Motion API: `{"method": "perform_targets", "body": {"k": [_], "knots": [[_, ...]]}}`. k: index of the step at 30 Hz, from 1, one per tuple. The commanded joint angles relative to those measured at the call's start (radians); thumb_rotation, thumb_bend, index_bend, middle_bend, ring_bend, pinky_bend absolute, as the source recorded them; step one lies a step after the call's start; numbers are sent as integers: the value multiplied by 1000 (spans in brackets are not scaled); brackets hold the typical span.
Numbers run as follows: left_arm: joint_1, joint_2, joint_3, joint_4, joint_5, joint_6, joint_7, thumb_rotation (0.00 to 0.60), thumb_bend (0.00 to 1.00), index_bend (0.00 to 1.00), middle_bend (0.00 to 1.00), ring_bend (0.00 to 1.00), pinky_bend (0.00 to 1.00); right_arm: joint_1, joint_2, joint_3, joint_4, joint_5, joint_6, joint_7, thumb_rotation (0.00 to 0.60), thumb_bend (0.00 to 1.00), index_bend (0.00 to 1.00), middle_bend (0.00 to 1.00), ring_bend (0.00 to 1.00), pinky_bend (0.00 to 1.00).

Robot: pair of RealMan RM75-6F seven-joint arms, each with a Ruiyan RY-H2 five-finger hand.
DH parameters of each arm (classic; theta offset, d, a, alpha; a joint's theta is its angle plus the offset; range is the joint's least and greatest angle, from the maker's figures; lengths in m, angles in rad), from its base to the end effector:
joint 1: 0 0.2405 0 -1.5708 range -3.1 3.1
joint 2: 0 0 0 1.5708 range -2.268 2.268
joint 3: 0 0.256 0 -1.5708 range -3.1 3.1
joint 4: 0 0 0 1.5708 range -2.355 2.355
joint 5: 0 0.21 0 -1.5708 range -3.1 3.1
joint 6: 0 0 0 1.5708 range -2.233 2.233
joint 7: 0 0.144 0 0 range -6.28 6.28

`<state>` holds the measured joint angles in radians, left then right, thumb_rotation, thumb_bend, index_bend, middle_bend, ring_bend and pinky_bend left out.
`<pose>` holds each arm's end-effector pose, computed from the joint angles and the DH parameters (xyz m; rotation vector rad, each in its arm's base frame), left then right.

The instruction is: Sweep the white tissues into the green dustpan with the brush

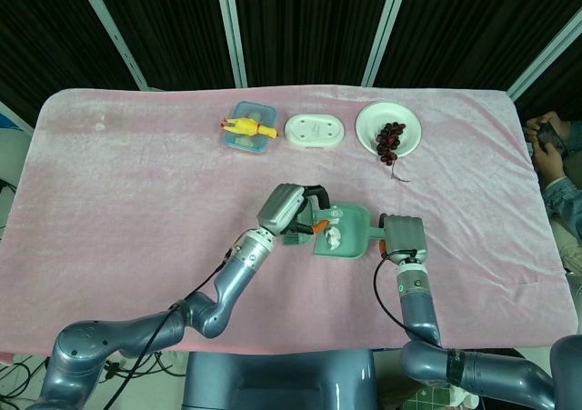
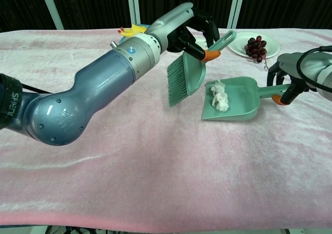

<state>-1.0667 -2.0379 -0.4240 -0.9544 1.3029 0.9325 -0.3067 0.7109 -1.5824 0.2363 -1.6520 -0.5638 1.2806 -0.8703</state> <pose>0.0090 0.3846 -0.1041 -1.7485 -1.3280 -1.6101 -0.1781 -0.3282 0.0011 1.5253 -1.0187 0.5211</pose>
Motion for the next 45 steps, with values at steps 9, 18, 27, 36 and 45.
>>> {"method": "perform_targets", "body": {"k": [9, 18, 27, 36, 45], "knots": [[-91, -44, -3, 178, -6, -79, -57, 600, 356, 620, 629, 924, 1000, 2, -6, -10, 15, 0, -8, 9, 600, 452, 519, 452, 850, 806], [-163, -86, 9, 292, -3, -160, -125, 600, 366, 621, 629, 924, 1000, -1, 9, -12, 6, -2, -5, 17, 600, 453, 518, 452, 850, 806], [-200, -88, 18, 345, 1, -201, -160, 600, 376, 627, 629, 924, 1000, 0, 21, -11, 6, 3, -10, 19, 600, 453, 518, 452, 851, 806], [-228, -91, 26, 385, 0, -224, -180, 600, 378, 628, 630, 924, 1000, 3, 11, -18, 12, -2, -11, 22, 600, 453, 518, 451, 851, 806], [-253, -124, 32, 422, -4, -240, -209, 600, 377, 629, 630, 924, 1000, 6, 2, -22, 19, -3, -11, 22, 600, 452, 519, 451, 851, 805]]}}
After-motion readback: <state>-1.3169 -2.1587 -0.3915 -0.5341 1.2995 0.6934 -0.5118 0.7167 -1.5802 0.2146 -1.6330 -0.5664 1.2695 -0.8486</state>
